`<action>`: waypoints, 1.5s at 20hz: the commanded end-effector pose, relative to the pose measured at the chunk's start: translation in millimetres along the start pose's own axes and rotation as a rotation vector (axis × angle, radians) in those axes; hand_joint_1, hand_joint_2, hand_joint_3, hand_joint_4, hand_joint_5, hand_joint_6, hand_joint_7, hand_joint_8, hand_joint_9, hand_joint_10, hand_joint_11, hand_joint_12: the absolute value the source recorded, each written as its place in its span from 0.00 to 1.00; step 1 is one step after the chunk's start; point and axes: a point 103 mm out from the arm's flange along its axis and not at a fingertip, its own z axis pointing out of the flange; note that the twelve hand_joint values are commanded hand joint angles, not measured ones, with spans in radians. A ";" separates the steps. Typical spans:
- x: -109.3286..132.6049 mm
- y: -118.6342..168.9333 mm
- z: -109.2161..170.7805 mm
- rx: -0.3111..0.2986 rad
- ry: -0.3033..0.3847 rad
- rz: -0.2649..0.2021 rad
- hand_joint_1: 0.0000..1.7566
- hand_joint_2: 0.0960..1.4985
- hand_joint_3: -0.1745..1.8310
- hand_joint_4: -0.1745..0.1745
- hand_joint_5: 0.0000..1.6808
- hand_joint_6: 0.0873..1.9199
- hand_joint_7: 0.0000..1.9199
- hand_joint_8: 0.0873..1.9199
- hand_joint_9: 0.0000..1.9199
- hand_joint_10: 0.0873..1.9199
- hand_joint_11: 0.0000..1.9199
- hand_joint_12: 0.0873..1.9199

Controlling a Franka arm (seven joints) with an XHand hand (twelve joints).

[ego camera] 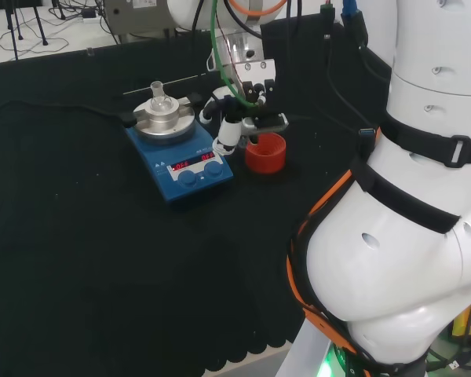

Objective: Turn on the heater.

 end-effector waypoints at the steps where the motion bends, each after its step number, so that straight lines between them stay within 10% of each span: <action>1: 7.4 -9.9 6.4 0.019 -0.043 0.014 0.65 0.39 0.51 0.39 0.12 0.00 0.61 0.53 0.74 0.43 0.92 0.37; 11: 18.9 -23.0 13.8 0.090 -0.144 0.059 0.66 0.42 0.50 0.34 0.15 0.00 0.79 0.69 0.94 0.66 1.00 0.86; 30: 36.8 -22.2 27.8 0.302 -0.142 -0.059 0.82 0.38 0.63 0.41 0.13 0.00 0.84 0.79 0.96 0.72 1.00 0.92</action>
